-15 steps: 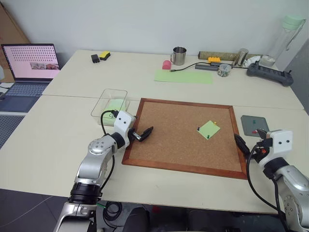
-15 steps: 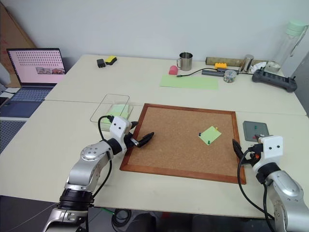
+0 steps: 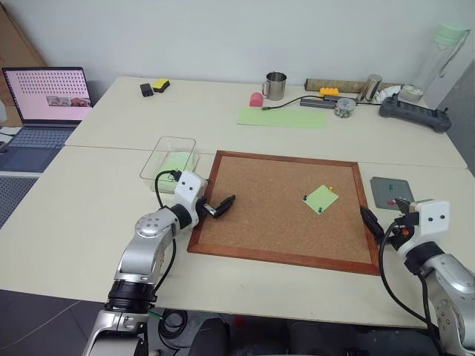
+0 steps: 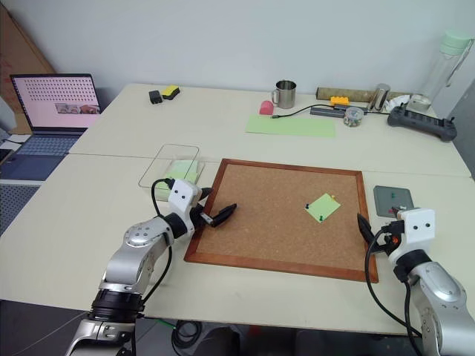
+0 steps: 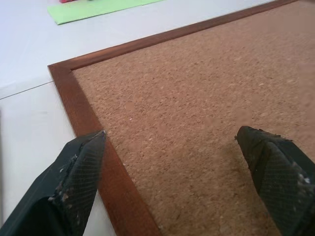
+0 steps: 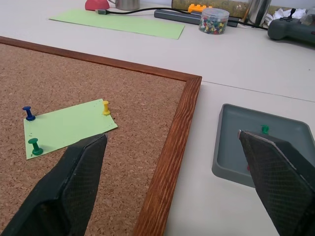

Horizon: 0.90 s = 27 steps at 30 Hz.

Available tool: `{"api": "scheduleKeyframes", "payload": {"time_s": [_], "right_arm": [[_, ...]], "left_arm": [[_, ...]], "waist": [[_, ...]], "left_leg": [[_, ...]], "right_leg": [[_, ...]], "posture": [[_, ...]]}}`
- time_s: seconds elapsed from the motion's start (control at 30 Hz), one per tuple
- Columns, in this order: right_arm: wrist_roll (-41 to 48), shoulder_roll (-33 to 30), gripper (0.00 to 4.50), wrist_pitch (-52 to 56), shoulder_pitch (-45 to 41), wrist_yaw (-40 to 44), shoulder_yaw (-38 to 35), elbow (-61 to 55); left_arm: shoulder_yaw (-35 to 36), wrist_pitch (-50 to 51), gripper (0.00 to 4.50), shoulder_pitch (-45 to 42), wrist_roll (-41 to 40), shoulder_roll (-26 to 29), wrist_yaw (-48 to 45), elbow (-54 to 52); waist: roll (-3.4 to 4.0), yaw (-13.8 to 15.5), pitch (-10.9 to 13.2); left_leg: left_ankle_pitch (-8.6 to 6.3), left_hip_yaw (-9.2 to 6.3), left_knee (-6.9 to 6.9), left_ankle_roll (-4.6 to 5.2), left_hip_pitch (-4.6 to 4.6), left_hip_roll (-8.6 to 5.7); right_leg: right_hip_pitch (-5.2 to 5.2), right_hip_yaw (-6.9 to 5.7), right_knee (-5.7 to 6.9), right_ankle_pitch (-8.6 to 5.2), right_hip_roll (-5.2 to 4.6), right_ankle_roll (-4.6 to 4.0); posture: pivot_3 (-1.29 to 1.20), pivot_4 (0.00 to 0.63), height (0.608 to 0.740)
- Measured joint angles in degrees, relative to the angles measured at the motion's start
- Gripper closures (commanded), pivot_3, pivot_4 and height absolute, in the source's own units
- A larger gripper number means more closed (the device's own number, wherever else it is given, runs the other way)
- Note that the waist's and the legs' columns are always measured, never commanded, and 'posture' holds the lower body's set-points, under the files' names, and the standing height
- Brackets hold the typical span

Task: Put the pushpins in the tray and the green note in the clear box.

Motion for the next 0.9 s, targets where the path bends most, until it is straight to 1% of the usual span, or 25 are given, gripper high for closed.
{"api": "scheduleKeyframes", "payload": {"time_s": [0.13, 0.23, 0.33, 0.63, 0.67, 0.7, 0.77, 0.87, 0.9], "right_arm": [[0.14, -0.20, 0.04, 0.00, 0.04, 0.53, -0.01, 0.00], [0.32, -1.29, 0.04, 0.00, -0.32, 1.61, -0.01, 0.01], [0.50, -2.62, 0.04, 0.00, -0.81, 3.10, -0.01, 0.03], [0.62, -3.02, 0.04, 0.00, -2.24, 4.61, 0.58, 0.06], [0.62, -2.99, 0.00, 0.00, -2.82, 4.61, 0.79, 0.09], [0.61, -2.91, 0.00, 0.00, -3.37, 4.61, 1.20, 0.20], [0.56, -2.50, 0.00, 0.00, -4.91, 4.67, 2.63, 1.01], [0.28, -2.00, 0.00, 0.00, -7.86, 4.65, 4.83, 3.15], [0.12, -1.95, 0.00, 0.00, -9.15, 4.63, 5.44, 4.13]], "left_arm": [[0.46, 2.57, 0.00, -0.72, -3.60, 0.15, -2.82, -1.77], [0.25, 4.12, 0.00, -1.91, -4.60, 0.74, -4.49, -3.52], [0.11, 4.69, 0.00, -3.00, -4.76, 0.84, -4.96, -3.80], [-2.00, 3.55, 0.00, -4.69, -4.61, 0.40, -6.17, -2.67], [-2.13, 3.24, 0.35, -4.90, -4.64, 0.11, -6.68, -2.35], [-2.34, 2.65, 0.43, -5.10, -4.73, -0.06, -7.32, -1.92], [-2.93, 2.23, 0.91, -5.74, -5.09, -0.68, -8.77, -1.20], [-5.06, 1.48, 1.45, -7.50, -5.30, -2.01, -11.12, 0.20], [-5.81, 1.31, 1.70, -8.46, -5.19, -2.54, -11.44, 1.44]], "waist": [[0.00, -0.01, 0.00], [0.00, -0.01, 0.00], [0.00, -0.01, 0.00], [0.00, 0.00, 0.00], [0.00, 0.00, 0.00], [0.00, 0.00, 0.00], [0.00, -0.01, 0.00], [0.00, -0.02, 0.00], [0.00, -0.01, 0.00]], "left_leg": [[0.00, 0.00, 0.00, 0.00, -0.01, -0.01], [0.00, 0.01, 0.00, 0.00, 0.00, -0.01], [0.00, 0.00, 0.00, 0.00, 0.01, -0.01], [0.00, 0.00, 0.01, 0.00, 0.00, -0.01], [0.00, 0.00, 0.01, 0.00, 0.00, -0.01], [0.00, 0.00, 0.01, 0.00, 0.00, -0.01], [0.00, -0.01, 0.01, 0.00, 0.00, -0.01], [0.00, 0.01, 0.03, 0.00, -0.01, -0.02], [0.00, 0.01, 0.04, 0.00, -0.01, -0.04]], "right_leg": [[0.00, 0.00, 0.00, 0.00, 0.00, 0.00], [0.00, 0.01, 0.00, 0.00, 0.00, 0.00], [0.01, 0.00, 0.00, 0.00, 0.01, 0.00], [0.01, 0.01, 0.00, 0.00, 0.01, 0.00], [0.01, 0.00, 0.00, 0.00, 0.01, 0.00], [0.01, 0.00, 0.00, 0.00, 0.01, 0.00], [0.01, -0.01, 0.00, 0.00, 0.01, 0.00], [0.01, 0.00, -0.01, 0.00, 0.01, 0.00], [0.01, 0.00, 0.00, 0.00, 0.01, 0.00]], "posture": [[0.00, 0.150, 0.740], [0.00, 0.150, 0.740], [0.00, 0.150, 0.740], [0.00, 0.150, 0.740], [0.00, 0.150, 0.740], [0.00, 0.150, 0.740], [0.00, 0.150, 0.740], [0.00, 0.150, 0.740], [0.00, 0.150, 0.740]]}}
